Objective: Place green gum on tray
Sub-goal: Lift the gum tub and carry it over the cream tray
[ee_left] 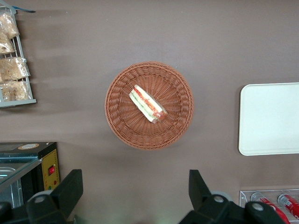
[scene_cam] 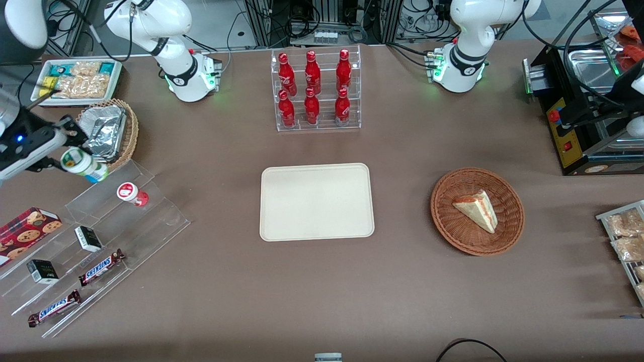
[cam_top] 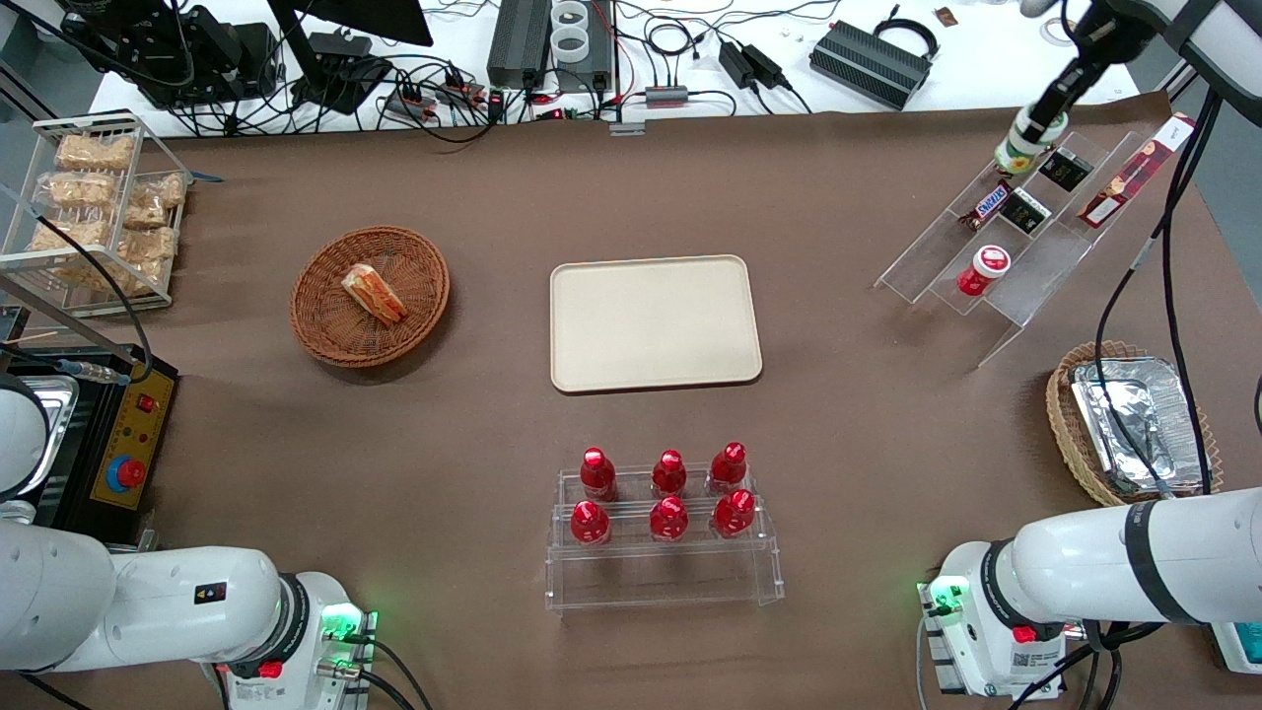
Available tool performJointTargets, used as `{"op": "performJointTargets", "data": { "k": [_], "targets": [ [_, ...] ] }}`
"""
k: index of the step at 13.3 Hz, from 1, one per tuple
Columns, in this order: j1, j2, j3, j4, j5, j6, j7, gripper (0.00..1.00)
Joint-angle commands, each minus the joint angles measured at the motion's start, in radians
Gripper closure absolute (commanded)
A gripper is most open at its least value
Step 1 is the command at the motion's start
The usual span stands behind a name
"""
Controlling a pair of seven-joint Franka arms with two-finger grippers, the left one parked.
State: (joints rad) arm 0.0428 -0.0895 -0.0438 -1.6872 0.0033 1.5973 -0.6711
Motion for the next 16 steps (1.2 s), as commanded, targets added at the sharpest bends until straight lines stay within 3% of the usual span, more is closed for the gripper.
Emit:
{"op": "performJointTargets", "data": {
  "k": [1,5,9,12,16],
  "targets": [
    [0.066,0.016,0.004,0.069,-0.011,-0.069,0.132,1.0],
    [0.204,0.024,0.042,0.09,0.001,-0.102,0.423,1.0],
    [0.359,0.069,0.042,0.092,0.067,-0.082,0.749,1.0],
    [0.434,0.137,0.042,0.093,0.112,-0.011,0.936,1.0],
    [0.558,0.229,0.042,0.093,0.112,0.116,1.137,1.0]
  ]
}}
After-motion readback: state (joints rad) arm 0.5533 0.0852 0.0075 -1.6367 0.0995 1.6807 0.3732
